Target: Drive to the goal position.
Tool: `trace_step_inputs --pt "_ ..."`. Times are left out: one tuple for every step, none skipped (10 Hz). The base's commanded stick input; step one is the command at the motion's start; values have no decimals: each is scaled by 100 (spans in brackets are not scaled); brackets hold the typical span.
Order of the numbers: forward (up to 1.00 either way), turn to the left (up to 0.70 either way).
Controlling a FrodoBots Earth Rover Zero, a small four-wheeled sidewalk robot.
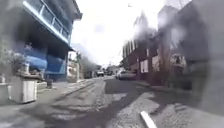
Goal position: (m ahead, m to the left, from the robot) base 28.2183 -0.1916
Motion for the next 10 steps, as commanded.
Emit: trace_step_inputs --pt "85 0" --pt "85 0" --pt "85 0" --pt "85 0" --pt "85 0" --pt "85 0" --pt "85 0" --pt "85 0" --pt "85 0" --pt "85 0"
